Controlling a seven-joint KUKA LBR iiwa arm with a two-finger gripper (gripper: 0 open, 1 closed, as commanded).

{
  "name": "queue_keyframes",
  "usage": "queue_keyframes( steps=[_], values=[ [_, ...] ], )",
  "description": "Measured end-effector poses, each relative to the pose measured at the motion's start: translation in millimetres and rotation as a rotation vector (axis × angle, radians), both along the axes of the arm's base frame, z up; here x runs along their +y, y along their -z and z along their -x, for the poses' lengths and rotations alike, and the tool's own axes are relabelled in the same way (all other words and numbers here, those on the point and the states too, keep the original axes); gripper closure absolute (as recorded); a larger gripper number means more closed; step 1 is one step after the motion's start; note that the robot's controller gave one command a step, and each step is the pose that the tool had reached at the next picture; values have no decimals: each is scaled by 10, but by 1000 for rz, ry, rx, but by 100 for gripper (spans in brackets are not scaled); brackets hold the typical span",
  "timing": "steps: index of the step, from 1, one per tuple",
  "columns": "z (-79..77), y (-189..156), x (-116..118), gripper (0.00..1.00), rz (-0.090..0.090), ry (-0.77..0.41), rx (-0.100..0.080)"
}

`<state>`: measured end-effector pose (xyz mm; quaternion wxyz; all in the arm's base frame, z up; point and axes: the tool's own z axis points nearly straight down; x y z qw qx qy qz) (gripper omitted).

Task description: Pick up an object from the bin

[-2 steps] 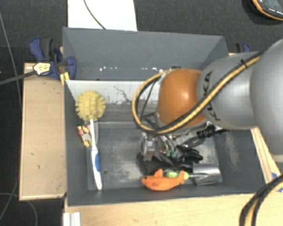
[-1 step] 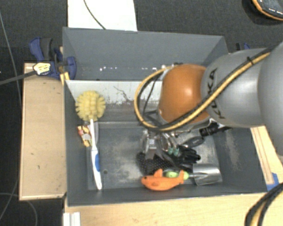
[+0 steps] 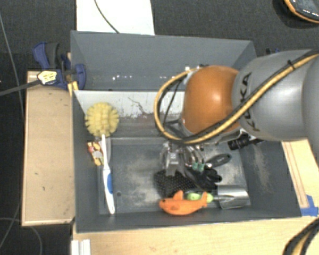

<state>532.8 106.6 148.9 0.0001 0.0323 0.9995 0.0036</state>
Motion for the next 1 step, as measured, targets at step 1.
queue_keyframes(
  steps=[1],
  values=[
    [-19, -147, 3, 100, -2, 2, -6]
  ],
)
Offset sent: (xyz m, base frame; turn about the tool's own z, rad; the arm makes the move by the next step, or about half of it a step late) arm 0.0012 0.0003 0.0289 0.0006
